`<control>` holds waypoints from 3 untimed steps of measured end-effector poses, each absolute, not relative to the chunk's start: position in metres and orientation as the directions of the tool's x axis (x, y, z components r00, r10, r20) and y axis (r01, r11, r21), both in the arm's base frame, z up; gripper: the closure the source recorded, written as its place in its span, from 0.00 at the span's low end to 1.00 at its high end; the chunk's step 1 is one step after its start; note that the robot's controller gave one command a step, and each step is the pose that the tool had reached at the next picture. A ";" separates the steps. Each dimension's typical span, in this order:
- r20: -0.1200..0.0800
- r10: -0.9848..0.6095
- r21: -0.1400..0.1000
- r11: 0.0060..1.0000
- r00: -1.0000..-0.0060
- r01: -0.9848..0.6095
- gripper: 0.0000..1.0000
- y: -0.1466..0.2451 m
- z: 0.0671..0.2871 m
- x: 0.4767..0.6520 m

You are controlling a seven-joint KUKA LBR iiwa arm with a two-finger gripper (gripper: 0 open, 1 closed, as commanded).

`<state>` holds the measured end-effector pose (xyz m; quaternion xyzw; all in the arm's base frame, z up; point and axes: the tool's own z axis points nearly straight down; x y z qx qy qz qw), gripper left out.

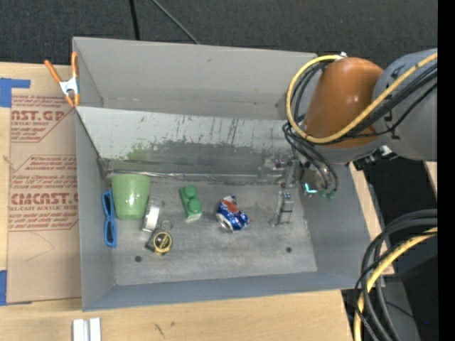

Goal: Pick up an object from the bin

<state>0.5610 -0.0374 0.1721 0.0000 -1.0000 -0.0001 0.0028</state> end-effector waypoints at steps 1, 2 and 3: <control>0.005 -0.028 0.002 1.000 -1.000 -0.028 0.00 0.012 0.130 0.534; 0.001 0.066 0.002 0.998 -0.998 0.066 0.00 0.025 0.067 0.543; -0.007 0.067 0.001 0.998 -0.998 0.067 1.00 0.024 0.072 0.546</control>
Offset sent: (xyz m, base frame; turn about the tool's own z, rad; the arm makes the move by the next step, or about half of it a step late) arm -0.0250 0.0453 -0.0388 -0.0233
